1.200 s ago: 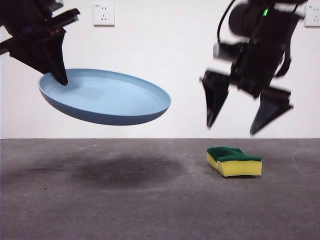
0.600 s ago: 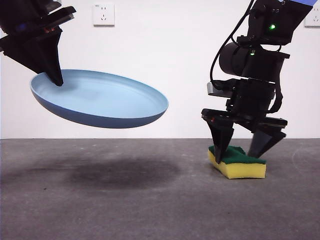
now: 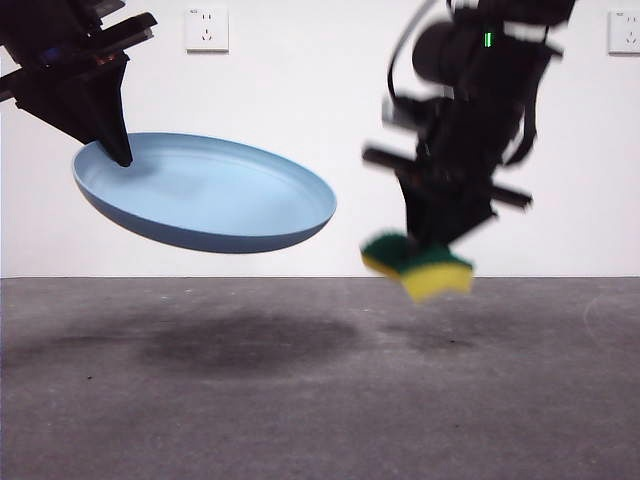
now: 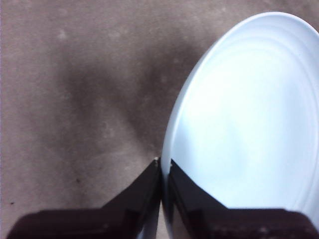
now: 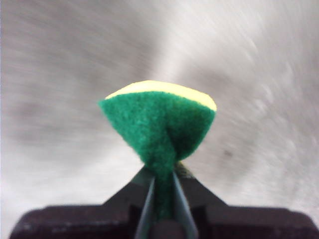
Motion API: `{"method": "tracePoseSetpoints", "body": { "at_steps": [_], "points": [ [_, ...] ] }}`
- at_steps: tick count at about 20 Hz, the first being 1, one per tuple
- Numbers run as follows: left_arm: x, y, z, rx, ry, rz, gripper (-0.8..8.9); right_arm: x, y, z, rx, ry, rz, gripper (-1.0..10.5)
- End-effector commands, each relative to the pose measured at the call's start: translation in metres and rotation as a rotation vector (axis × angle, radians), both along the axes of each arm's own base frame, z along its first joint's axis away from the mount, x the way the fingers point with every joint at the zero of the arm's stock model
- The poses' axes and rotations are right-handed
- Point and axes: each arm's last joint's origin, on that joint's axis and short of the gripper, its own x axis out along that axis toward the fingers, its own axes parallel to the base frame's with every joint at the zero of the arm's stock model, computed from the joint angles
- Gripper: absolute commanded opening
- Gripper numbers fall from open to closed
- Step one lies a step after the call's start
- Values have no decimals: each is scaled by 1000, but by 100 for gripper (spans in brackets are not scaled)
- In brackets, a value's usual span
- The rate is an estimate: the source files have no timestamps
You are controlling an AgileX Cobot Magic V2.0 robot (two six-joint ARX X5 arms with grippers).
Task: Pick up the plate,pick up the cloth,clean the plate with the cloth
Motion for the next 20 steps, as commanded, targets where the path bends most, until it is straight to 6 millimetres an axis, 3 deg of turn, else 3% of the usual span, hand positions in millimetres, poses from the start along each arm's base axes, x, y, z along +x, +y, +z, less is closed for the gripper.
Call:
{"method": "tracePoseSetpoints", "body": {
  "at_steps": [1,5,8,14,20],
  "points": [
    [1,-1,-4,31,-3,10,-8,-18,6,34,61,-81,14,-16],
    [2,-2,-5,12,9,25,-8,-53,12,84,166,-222,64,-16],
    [-2,-14,-4,-42,20,-47,-8,-66,27,101,243,-302,106,-16],
    [-13,-47,-3,-95,22,-161,-8,-62,57,76,201,-291,138,-16],
    [-11,-55,2,-133,-39,-173,-8,-52,79,49,260,-200,241,-16]
  ]
}}
